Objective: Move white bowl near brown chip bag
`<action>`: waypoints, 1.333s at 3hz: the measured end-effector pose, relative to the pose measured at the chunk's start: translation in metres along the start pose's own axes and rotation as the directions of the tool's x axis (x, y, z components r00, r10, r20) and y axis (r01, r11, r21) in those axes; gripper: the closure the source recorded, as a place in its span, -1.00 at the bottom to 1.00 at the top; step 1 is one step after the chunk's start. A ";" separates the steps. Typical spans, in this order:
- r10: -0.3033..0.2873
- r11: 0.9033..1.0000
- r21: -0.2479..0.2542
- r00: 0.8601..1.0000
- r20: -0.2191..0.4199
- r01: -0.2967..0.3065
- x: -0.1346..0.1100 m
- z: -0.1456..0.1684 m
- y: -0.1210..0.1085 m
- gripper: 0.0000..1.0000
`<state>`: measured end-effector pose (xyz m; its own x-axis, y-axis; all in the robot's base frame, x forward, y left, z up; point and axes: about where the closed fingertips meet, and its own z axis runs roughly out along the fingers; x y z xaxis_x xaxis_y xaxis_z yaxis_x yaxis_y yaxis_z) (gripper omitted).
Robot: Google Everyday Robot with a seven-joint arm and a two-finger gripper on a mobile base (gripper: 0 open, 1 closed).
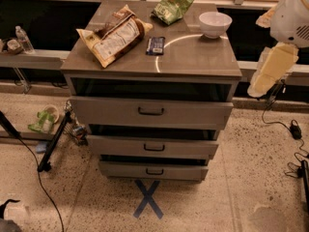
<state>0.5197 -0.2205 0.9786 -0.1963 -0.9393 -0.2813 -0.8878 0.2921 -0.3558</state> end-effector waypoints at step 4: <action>0.353 0.926 0.080 0.920 0.171 -0.370 0.042 0.110 -0.190 -1.00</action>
Offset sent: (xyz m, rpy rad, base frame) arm 0.2305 -0.1030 -0.0255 0.2735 -0.0910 -0.3030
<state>0.7258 -0.2957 0.9361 -0.4227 -0.7303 -0.5366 -0.7160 0.6321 -0.2962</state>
